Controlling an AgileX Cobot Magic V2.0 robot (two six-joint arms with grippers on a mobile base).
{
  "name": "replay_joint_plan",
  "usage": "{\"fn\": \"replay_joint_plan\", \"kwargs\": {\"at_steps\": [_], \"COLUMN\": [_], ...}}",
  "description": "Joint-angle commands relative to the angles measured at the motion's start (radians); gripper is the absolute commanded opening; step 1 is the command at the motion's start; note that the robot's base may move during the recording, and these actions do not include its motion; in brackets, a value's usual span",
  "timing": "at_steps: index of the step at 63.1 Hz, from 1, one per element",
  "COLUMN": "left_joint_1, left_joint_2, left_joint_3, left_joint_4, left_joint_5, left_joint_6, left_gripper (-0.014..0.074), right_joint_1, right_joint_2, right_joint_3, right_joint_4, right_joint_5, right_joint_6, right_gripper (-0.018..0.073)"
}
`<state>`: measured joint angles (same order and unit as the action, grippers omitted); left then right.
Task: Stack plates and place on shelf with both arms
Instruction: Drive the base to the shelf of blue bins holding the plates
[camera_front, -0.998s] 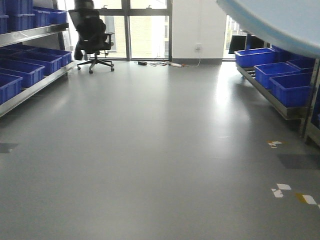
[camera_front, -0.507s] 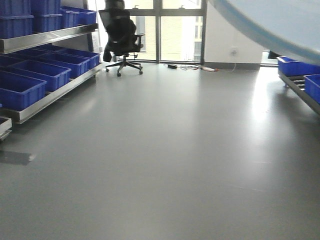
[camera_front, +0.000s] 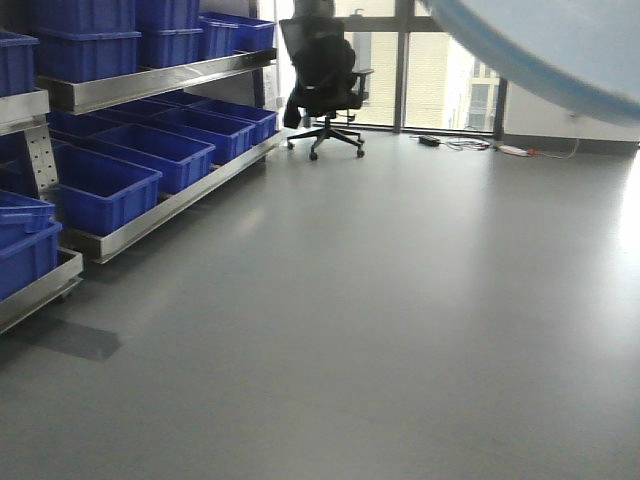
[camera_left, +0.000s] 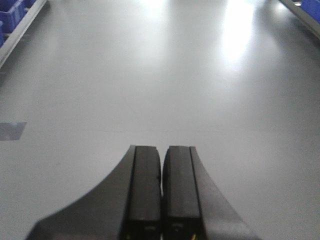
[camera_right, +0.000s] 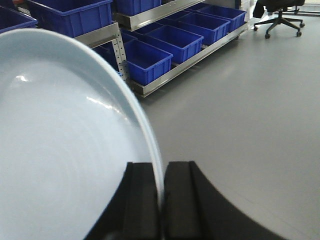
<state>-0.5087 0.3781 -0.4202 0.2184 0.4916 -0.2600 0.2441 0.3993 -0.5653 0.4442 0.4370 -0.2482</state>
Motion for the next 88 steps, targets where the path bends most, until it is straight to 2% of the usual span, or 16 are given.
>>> {"fn": "replay_joint_plan", "kwargs": {"at_steps": [1,88], "left_joint_1": [-0.006,-0.006], "left_joint_2": [0.007,0.007], "left_joint_3": [-0.029,-0.029], "left_joint_4": [0.004,0.004], "left_joint_5": [-0.08,-0.08], "left_joint_6": [-0.009,-0.009], "left_gripper": [0.0084,0.0084], "right_joint_1": [-0.006,-0.006], "right_joint_2": [0.005,0.005], "right_joint_3": [-0.03,-0.03], "right_joint_4": [0.02,0.02], "right_joint_5": [-0.095,-0.095], "right_joint_6": [-0.002,-0.002], "right_gripper": [0.0056,0.0056]}}
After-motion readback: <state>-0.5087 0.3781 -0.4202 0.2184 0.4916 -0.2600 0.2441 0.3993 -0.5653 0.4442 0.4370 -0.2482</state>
